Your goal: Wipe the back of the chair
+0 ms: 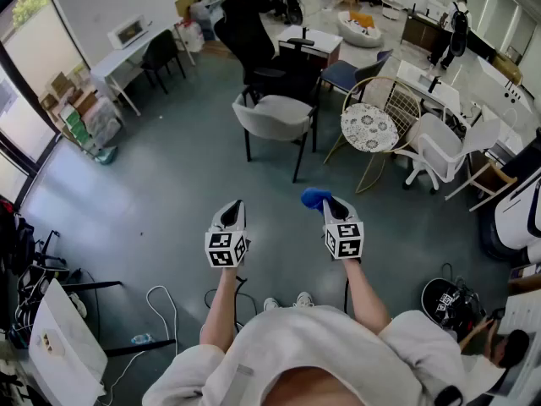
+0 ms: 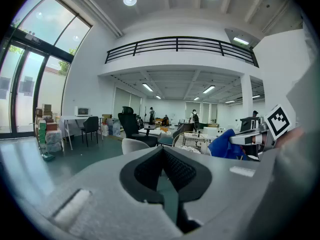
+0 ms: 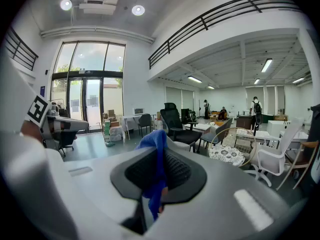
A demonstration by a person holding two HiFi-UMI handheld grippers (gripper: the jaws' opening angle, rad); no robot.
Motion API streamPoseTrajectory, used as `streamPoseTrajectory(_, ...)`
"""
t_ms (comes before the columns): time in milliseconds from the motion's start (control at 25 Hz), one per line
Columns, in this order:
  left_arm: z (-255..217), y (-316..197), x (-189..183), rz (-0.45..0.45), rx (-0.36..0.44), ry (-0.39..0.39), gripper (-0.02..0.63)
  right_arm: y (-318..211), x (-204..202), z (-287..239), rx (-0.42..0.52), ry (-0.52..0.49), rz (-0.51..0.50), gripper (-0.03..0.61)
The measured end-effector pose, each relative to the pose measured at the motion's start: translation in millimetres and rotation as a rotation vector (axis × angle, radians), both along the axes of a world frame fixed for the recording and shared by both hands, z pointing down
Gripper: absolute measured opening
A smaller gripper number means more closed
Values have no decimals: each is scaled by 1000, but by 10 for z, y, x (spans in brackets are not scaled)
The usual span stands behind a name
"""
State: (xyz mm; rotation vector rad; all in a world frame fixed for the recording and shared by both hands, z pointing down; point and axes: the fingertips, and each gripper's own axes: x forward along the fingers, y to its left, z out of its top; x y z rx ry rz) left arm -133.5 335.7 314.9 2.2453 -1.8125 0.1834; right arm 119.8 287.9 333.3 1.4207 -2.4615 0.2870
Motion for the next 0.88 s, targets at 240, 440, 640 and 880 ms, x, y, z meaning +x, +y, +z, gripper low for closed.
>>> streamPoseTrajectory(240,-9,-63,134,4,2,-4,2,-75,83,-15,6,-3,-6,33)
streamPoseTrajectory(440,6,-116,260,1,-1,-9,3,-125,165,-24,6,-29,-15,34)
streamPoseTrajectory(640,35,-184,436,-2,0,-9,2,-187,254,51,1,-19,-43,34)
streamPoseTrajectory(880,158,-256,527,-8,-16,-3,2,-285,291,201,-24,-14,-58,34)
